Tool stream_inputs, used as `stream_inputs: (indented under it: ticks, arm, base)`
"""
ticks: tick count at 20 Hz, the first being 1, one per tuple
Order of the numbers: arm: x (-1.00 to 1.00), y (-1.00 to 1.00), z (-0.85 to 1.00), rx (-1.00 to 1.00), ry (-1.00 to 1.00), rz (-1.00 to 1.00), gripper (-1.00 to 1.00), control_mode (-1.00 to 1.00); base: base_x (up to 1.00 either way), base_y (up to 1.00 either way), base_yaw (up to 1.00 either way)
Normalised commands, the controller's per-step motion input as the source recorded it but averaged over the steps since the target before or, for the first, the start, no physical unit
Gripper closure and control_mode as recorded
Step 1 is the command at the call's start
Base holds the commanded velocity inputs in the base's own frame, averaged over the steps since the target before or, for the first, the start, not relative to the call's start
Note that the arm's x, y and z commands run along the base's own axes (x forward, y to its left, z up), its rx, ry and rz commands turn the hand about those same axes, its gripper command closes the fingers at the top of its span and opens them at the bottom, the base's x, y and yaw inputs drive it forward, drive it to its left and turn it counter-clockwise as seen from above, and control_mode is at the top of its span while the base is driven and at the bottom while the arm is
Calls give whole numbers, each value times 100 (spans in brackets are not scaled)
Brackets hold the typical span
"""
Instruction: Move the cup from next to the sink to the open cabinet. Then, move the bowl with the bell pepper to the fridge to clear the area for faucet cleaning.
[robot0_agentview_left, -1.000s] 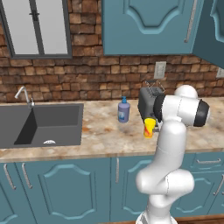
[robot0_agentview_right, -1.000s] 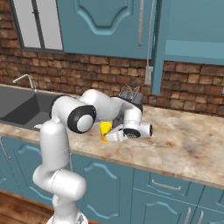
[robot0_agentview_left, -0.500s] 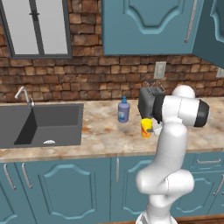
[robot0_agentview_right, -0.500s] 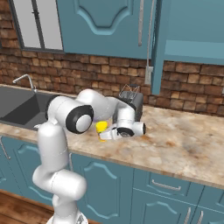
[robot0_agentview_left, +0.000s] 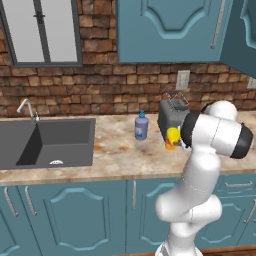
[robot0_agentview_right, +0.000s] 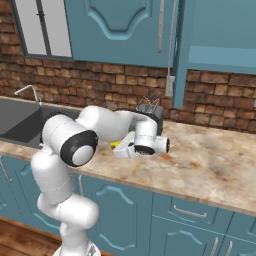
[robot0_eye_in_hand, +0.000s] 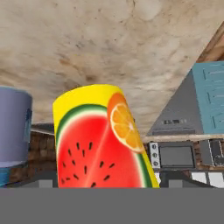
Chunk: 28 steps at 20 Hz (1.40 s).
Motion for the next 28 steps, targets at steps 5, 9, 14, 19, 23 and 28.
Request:
stream_inputs:
  ticks: [5, 9, 14, 19, 23, 28]
  arm:
    - [-72, 27, 100, 0, -25, 0, 100, -100]
    - [-74, 24, 75, 0, -18, 0, 100, 100]
    - [0, 0, 0, 0, 0, 0, 100, 100]
    - [0, 0, 0, 0, 0, 0, 100, 100]
    - [0, 0, 0, 0, 0, 0, 100, 100]
    - [0, 0, 0, 0, 0, 0, 100, 100]
  base:
    - [0, 0, 0]
    - [-25, 0, -1]
    - [-76, -47, -32]
    - [19, -100, -40]
    - [53, -100, -29]
    - [43, -78, -18]
